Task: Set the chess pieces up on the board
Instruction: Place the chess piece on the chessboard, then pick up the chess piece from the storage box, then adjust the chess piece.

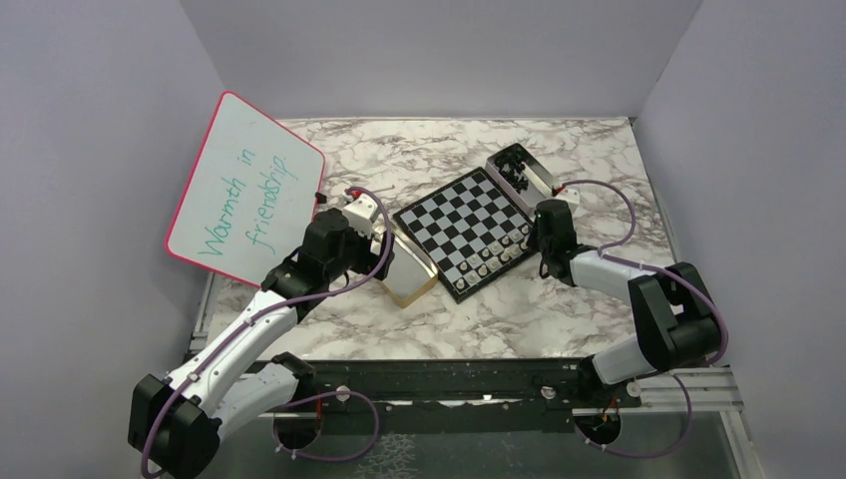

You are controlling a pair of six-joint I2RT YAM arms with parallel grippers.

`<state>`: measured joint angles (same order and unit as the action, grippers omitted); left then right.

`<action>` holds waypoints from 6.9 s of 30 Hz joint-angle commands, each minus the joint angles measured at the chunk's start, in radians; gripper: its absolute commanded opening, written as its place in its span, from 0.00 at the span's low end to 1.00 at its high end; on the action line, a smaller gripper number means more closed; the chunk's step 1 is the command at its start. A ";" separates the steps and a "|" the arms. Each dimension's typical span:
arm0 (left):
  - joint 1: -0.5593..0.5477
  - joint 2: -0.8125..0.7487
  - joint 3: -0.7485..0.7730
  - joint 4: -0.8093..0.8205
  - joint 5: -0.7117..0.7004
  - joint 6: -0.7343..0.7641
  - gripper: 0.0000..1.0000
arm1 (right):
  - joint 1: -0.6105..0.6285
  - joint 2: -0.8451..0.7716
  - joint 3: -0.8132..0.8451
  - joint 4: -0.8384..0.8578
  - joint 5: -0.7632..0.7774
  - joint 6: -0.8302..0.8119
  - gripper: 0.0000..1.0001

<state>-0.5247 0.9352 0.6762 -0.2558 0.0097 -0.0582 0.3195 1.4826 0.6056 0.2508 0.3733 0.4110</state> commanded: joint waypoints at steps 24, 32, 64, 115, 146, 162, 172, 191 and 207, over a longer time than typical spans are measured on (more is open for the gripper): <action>0.002 0.007 0.003 0.021 -0.020 0.011 0.99 | -0.004 -0.033 0.108 -0.177 -0.008 0.017 0.41; 0.002 0.048 0.021 0.004 -0.026 -0.008 0.98 | -0.004 -0.139 0.160 -0.309 -0.015 0.007 0.45; 0.000 0.538 0.269 -0.038 -0.383 -0.648 0.32 | -0.003 -0.739 0.120 -0.457 -0.455 -0.064 0.50; -0.012 0.806 0.296 0.109 -0.475 -0.757 0.27 | -0.003 -0.774 0.109 -0.436 -0.532 -0.044 0.49; -0.012 0.402 0.276 -0.093 -0.001 -0.365 0.02 | -0.003 -0.791 0.007 -0.282 -0.816 -0.315 0.49; -0.012 0.380 0.394 -0.127 0.561 -0.320 0.00 | 0.009 -0.686 -0.079 -0.048 -1.233 -0.737 0.48; -0.014 0.372 0.383 -0.138 0.759 -0.321 0.00 | 0.110 -0.579 -0.028 -0.089 -1.228 -0.986 0.48; -0.053 0.402 0.369 -0.154 0.883 -0.306 0.00 | 0.421 -0.365 0.109 -0.135 -0.971 -1.231 0.51; -0.055 0.446 0.406 -0.188 0.915 -0.286 0.00 | 0.467 -0.362 0.101 -0.204 -1.021 -1.354 0.34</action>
<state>-0.5735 1.3643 1.0462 -0.4332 0.8730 -0.3653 0.7757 1.1149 0.6861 0.0837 -0.6220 -0.8986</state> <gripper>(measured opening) 0.019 0.360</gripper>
